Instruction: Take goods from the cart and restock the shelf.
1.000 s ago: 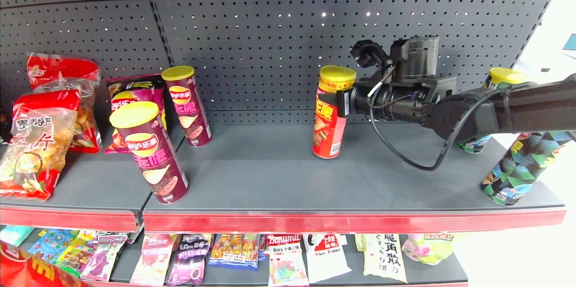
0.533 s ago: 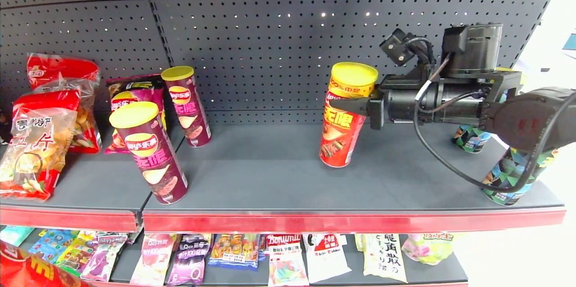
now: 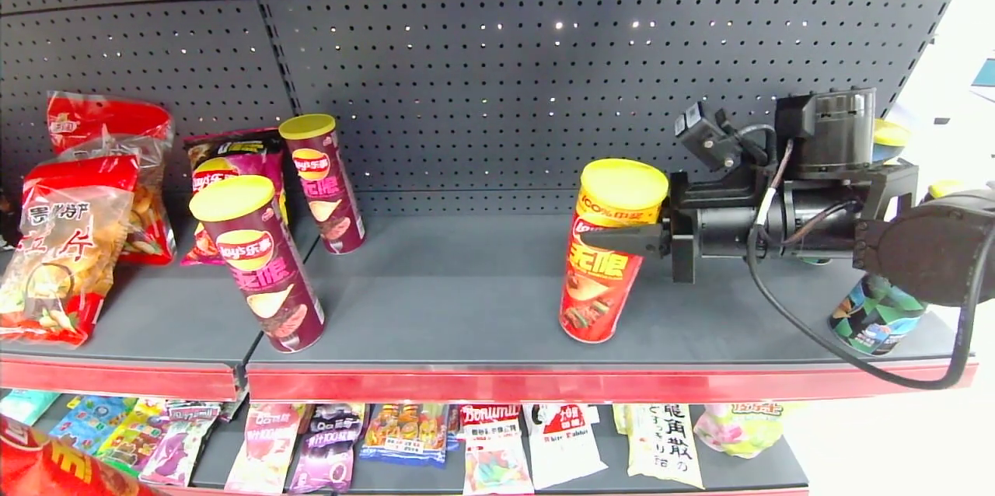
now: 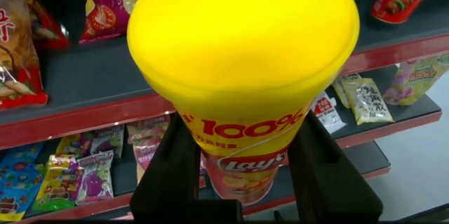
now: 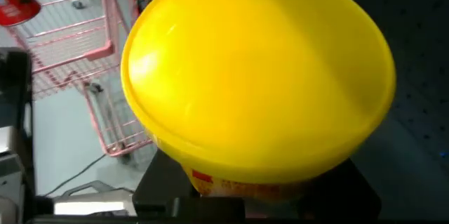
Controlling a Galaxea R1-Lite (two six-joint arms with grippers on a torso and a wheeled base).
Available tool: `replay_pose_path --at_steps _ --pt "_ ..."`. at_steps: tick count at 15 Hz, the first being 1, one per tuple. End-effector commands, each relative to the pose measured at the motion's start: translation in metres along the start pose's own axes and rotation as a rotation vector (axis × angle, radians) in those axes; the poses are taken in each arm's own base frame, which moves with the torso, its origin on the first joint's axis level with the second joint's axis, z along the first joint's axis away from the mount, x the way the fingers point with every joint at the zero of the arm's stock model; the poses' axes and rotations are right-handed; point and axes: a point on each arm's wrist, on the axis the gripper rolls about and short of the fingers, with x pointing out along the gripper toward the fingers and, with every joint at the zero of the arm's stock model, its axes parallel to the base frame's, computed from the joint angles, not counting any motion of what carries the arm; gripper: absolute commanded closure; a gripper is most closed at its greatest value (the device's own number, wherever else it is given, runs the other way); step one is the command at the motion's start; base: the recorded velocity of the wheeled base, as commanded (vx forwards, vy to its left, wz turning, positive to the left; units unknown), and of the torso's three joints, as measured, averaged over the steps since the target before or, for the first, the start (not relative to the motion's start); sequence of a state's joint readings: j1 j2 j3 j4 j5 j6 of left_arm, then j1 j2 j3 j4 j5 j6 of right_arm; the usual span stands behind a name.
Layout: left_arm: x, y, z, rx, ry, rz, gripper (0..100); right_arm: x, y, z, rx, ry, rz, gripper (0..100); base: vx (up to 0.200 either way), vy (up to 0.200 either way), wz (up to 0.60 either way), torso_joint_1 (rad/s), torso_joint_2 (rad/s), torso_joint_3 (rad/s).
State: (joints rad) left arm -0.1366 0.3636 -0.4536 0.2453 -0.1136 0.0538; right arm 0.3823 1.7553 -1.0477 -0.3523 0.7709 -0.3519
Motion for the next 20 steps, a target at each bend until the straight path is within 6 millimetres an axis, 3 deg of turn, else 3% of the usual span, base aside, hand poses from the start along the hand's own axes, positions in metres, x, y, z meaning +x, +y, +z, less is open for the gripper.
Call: replay_pose_path --at_steps 1,8,20 --pt "0.000 0.000 0.000 0.000 0.003 0.000 100 0.001 0.004 -0.004 0.012 0.000 0.038 100 0.000 0.000 0.00 0.000 0.00 0.000" --pt "0.001 0.000 0.000 -0.001 0.006 0.000 100 0.003 -0.010 -0.015 0.043 -0.012 0.098 100 0.000 0.000 0.00 0.000 0.00 0.000" --pt "0.001 0.000 -0.001 -0.001 0.006 0.000 100 0.009 -0.015 -0.024 0.018 -0.013 0.138 100 0.000 0.000 0.00 0.000 0.00 0.000"
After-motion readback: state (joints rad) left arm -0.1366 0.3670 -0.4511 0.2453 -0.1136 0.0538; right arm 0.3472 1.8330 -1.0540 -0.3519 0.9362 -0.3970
